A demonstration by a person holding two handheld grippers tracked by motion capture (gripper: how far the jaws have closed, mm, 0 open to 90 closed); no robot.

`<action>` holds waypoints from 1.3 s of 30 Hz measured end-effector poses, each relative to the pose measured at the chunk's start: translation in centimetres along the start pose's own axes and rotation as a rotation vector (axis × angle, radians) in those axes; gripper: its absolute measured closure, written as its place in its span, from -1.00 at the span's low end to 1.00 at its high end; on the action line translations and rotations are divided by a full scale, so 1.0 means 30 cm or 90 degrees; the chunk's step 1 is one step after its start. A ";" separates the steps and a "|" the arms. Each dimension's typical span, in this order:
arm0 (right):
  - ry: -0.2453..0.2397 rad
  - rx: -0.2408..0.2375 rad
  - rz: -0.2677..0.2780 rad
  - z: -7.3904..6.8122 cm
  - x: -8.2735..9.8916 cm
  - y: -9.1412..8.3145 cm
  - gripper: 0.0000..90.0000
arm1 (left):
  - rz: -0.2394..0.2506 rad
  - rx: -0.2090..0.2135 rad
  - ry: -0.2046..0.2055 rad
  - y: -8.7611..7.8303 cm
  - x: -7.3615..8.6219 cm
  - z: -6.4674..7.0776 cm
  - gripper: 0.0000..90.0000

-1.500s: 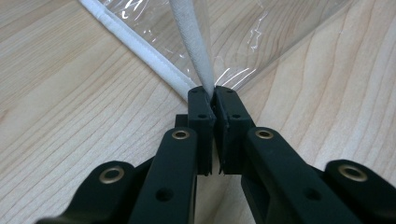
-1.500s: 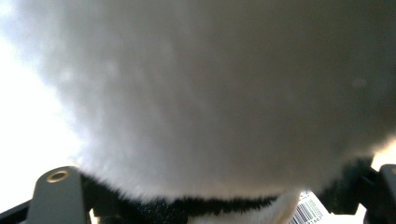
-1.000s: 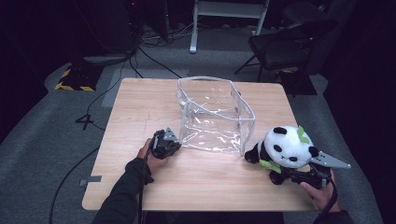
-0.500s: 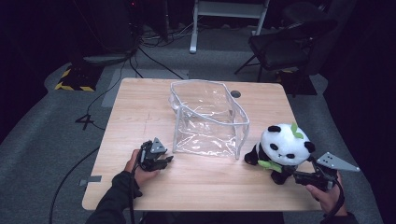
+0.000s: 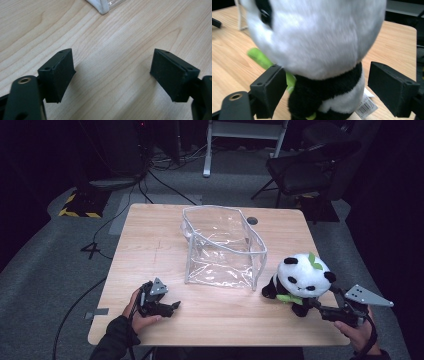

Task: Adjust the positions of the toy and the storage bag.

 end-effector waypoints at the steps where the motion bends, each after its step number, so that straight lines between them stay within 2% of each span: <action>1: -0.001 -0.006 0.005 -0.004 -0.008 -0.009 -0.66 | 0.000 0.001 -0.001 0.000 0.000 0.000 -0.60; 9: -0.001 -0.017 0.033 -0.011 -0.065 -0.054 -0.66 | -0.001 0.001 -0.002 0.001 0.000 0.001 -0.62; 13: -0.008 -0.004 0.035 -0.006 -0.092 -0.063 -0.66 | 0.000 0.002 -0.002 0.002 -0.001 0.001 -0.62; 17: -0.014 -0.006 0.048 -0.011 -0.128 -0.072 -0.66 | -0.001 0.002 -0.002 0.002 -0.001 0.001 -0.62; 21: -0.015 -0.005 0.058 -0.002 -0.162 -0.063 -0.66 | 0.000 0.002 -0.002 0.002 -0.001 0.001 -0.62; 26: -0.017 -0.015 0.045 0.010 -0.174 -0.034 -0.67 | -0.001 0.002 -0.002 0.002 -0.001 0.001 -0.62; 30: 0.008 -0.040 0.051 0.021 -0.177 -0.011 -0.70 | 0.000 0.002 -0.003 0.002 -0.001 0.001 -0.62; 32: 0.018 -0.043 0.047 0.029 -0.179 -0.004 -0.71 | 0.000 0.002 -0.002 0.003 -0.001 0.001 -0.62; 37: 0.008 -0.053 0.062 0.019 -0.218 -0.012 -0.69 | -0.001 0.002 -0.002 0.002 -0.001 0.001 -0.62; 39: 0.013 -0.058 0.068 0.014 -0.234 -0.011 -0.69 | 0.000 0.002 -0.002 0.003 -0.001 0.001 -0.62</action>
Point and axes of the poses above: each handheld gripper's, and its own axes: y roughly forward along the jaws, x roughly out of its underside, z roughly to its right, the point moved 9 cm from there along y, roughly forward along the jaws, and after that the axes turned 5 degrees about -y, right-handed, at the moved point
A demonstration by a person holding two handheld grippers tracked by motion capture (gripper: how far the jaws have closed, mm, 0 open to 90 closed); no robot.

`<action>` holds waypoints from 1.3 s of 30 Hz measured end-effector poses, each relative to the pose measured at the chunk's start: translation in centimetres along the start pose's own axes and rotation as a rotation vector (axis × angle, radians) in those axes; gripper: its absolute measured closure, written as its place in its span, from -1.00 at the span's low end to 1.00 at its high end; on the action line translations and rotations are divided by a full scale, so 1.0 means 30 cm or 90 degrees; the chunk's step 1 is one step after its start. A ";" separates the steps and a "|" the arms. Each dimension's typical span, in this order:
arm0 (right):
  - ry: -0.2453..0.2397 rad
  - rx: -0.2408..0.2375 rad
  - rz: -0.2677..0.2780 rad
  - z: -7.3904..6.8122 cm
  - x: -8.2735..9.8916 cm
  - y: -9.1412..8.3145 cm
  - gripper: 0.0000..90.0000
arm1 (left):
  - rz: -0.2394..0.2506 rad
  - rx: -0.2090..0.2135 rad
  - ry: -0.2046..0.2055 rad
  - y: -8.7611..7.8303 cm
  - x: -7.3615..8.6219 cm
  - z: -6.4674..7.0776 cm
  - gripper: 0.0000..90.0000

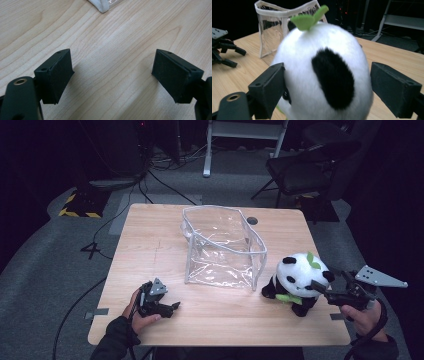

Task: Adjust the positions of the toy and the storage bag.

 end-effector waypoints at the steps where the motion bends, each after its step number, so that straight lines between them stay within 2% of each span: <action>1: 0.002 -0.002 0.000 -0.001 -0.005 0.005 -0.70 | 0.000 0.000 -0.001 0.000 0.000 0.000 -0.62; 5: 0.015 -0.003 -0.012 0.001 -0.014 0.031 -0.77 | 0.000 -0.001 0.000 0.000 0.000 0.000 -0.62; 10: 0.054 -0.013 -0.035 0.016 -0.009 0.060 -0.91 | 0.000 0.000 -0.001 0.000 0.000 0.000 -0.62; 11: 0.057 -0.011 -0.041 0.017 -0.006 0.067 -0.98 | 0.000 -0.001 0.000 0.000 0.000 0.000 -0.62; 15: 0.053 -0.025 -0.048 0.006 -0.002 0.081 -0.97 | 0.000 -0.001 0.000 0.000 0.000 0.000 -0.62; 17: 0.050 -0.039 -0.038 -0.007 -0.005 0.086 -0.78 | 0.000 0.000 -0.001 0.000 0.000 0.000 -0.62; 23: 0.042 -0.047 -0.023 -0.025 -0.001 0.094 -0.46 | 0.000 -0.001 0.000 0.000 0.000 0.000 -0.62; 24: 0.032 -0.047 -0.021 -0.031 0.001 0.091 -0.37 | 0.000 -0.001 0.000 0.000 0.000 0.000 -0.62; 31: 0.015 -0.050 -0.010 -0.044 0.012 0.073 -0.19 | 0.000 -0.001 0.000 0.000 0.000 0.000 -0.62; 39: 0.000 -0.039 0.000 -0.053 0.017 0.065 -0.08 | 0.000 -0.001 0.000 0.000 0.000 0.000 -0.62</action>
Point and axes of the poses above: each handheld gripper's, and its own axes: y roughly forward along the jaws, x roughly out of its underside, z roughly to its right, the point moved 9 cm from there along y, roughly forward along the jaws, and after that the axes turned 5 degrees about -y, right-handed, at the moved point
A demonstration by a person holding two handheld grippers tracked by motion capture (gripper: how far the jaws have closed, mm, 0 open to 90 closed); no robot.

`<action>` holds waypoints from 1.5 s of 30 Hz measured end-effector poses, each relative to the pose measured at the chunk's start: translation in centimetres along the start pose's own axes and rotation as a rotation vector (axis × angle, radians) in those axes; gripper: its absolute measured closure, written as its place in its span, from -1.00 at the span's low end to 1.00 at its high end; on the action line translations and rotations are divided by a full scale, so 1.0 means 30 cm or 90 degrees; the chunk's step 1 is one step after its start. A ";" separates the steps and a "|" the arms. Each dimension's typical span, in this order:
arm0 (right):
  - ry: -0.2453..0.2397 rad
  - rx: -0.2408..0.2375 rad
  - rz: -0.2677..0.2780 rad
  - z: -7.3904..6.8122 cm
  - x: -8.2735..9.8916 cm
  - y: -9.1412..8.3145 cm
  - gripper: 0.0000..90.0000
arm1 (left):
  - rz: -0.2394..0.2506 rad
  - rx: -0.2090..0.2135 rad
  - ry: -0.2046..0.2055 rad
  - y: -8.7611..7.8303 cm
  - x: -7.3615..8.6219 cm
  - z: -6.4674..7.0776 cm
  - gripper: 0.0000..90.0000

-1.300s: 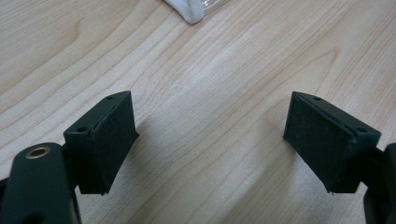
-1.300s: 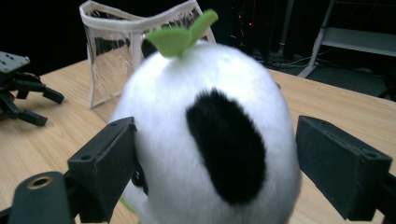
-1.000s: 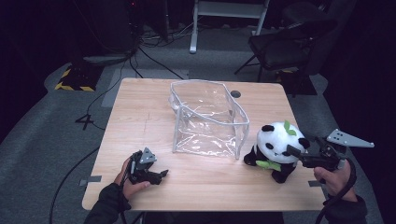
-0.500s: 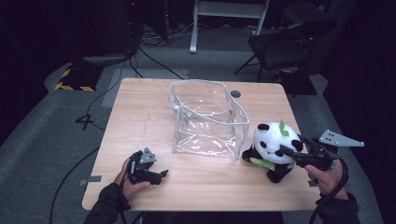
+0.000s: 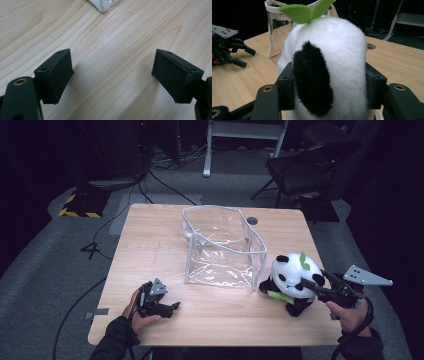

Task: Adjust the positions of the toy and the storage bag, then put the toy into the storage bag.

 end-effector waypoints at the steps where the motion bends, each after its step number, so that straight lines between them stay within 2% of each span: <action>1: -0.001 -0.001 0.000 -0.003 -0.002 -0.001 -0.07 | 0.000 0.000 0.000 0.000 0.000 0.000 -0.62; 8: 0.002 0.001 0.000 0.002 -0.011 0.002 -0.07 | 0.000 0.001 0.001 0.002 -0.002 0.000 -0.63; 22: -0.015 0.009 0.014 0.022 -0.033 0.001 -0.02 | 0.001 0.000 0.000 0.002 -0.002 -0.001 -0.63; 45: -0.025 0.016 0.024 0.016 -0.063 0.021 -0.01 | 0.000 -0.002 -0.003 0.001 -0.001 0.000 -0.63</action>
Point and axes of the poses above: each handheld gripper's, and its own axes: y roughly forward along the jaws, x roughly out of its underside, z roughly to its right, the point moved 9 cm from there along y, roughly forward along the jaws, and after that the axes turned 5 degrees about -y, right-handed, at the moved point
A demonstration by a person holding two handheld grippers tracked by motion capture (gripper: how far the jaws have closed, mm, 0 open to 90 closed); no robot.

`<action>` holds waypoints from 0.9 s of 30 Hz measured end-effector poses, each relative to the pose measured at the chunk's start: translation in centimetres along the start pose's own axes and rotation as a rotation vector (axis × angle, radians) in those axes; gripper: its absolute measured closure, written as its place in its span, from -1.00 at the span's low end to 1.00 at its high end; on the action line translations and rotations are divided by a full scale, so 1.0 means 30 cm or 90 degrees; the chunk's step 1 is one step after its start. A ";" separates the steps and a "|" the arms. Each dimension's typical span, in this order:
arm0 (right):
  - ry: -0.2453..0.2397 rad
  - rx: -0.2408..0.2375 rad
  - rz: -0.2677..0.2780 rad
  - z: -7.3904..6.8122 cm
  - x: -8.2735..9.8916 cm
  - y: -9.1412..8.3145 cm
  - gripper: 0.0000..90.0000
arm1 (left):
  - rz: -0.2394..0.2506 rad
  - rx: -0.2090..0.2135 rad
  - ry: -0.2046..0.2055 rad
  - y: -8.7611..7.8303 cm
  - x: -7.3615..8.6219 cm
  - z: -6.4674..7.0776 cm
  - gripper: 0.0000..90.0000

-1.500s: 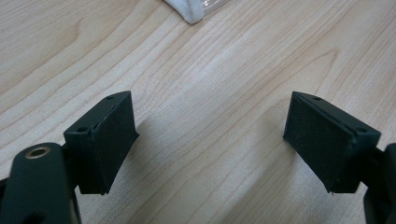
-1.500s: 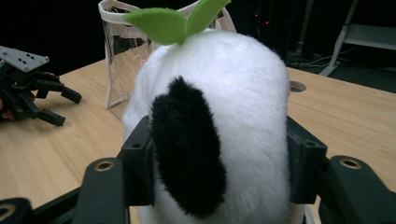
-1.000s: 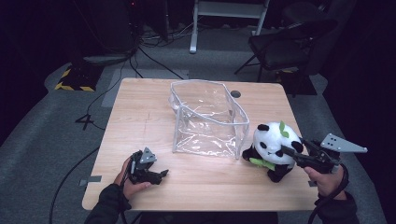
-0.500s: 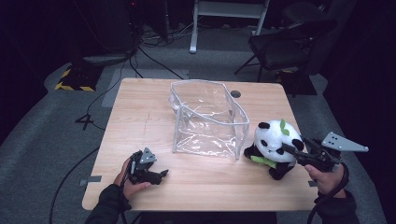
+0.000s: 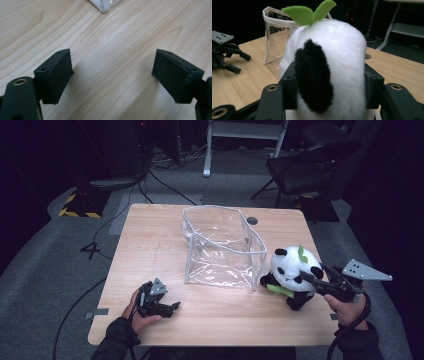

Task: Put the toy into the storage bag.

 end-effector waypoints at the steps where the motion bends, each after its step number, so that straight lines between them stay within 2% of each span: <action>1: 0.000 0.003 0.003 0.004 -0.005 -0.001 -0.01 | 0.000 0.000 0.000 0.000 0.000 0.000 -0.63; 11: -0.012 0.017 0.021 0.020 -0.073 -0.010 -0.01 | 0.000 -0.006 -0.004 -0.002 0.002 0.000 -0.63; 19: -0.027 0.030 0.028 0.030 -0.147 -0.008 -0.01 | 0.000 -0.007 -0.004 -0.002 0.002 0.000 -0.63; 27: -0.038 0.041 0.047 0.036 -0.224 -0.033 -0.02 | 0.002 -0.007 -0.005 -0.002 0.002 0.000 -0.63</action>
Point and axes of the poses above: each handheld gripper's, and its own axes: y roughly forward along the jaws, x roughly out of its underside, z roughly to its right, the point moved 9 cm from there along y, roughly forward along the jaws, and after that the axes turned 5 degrees about -y, right-handed, at the moved point
